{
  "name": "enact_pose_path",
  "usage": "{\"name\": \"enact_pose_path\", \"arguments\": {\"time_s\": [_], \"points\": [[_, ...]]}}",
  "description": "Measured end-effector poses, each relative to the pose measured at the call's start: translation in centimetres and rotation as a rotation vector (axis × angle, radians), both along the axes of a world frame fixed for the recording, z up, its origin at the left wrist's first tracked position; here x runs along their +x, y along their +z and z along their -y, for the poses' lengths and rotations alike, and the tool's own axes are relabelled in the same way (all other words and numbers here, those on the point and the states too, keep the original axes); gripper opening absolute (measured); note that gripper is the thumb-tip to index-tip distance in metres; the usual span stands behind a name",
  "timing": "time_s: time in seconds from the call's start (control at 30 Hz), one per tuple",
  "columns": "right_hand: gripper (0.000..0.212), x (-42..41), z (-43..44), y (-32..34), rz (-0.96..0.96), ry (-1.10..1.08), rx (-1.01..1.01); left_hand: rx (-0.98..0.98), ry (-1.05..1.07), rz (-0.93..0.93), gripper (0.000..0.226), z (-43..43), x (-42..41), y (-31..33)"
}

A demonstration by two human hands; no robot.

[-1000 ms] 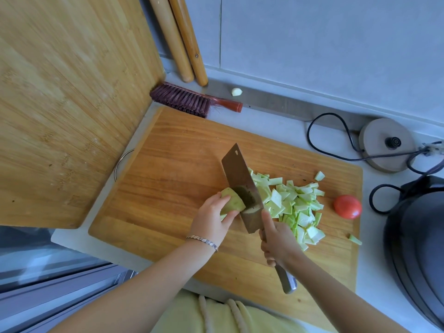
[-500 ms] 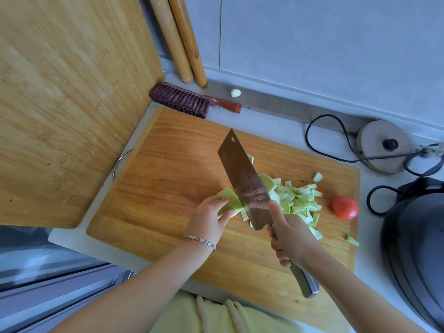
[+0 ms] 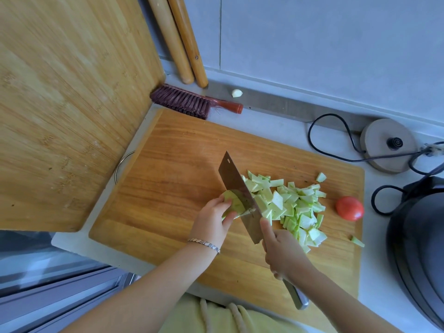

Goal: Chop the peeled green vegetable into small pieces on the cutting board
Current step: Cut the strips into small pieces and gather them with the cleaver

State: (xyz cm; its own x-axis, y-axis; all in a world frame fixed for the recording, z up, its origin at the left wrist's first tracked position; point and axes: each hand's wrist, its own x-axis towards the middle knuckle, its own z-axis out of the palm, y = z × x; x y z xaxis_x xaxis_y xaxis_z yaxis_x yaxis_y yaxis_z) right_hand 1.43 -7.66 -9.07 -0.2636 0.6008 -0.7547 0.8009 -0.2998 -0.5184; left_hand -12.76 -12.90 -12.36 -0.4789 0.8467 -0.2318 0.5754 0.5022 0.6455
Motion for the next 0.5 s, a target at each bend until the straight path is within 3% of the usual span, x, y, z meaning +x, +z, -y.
{"name": "enact_pose_path", "arguments": {"time_s": [0.1,0.2,0.33,0.5], "points": [[0.053,-0.9,0.5,-1.6,-0.005,0.006,0.051,0.002,0.008,0.0,0.037,0.1,0.1,-0.1],[0.055,-0.8,0.1,-1.9,-0.06,-0.079,-0.024,0.006,0.015,0.01,0.038,0.2,0.0,-0.1],[0.056,-0.1,-1.3,-0.1,-0.126,-0.19,-0.144,-0.001,0.012,0.024,0.04,0.4,-0.3,-0.2],[0.057,0.7,-2.2,2.7,-0.139,-0.148,-0.11,0.008,0.015,0.017,0.041,0.4,-0.4,-0.2]]}}
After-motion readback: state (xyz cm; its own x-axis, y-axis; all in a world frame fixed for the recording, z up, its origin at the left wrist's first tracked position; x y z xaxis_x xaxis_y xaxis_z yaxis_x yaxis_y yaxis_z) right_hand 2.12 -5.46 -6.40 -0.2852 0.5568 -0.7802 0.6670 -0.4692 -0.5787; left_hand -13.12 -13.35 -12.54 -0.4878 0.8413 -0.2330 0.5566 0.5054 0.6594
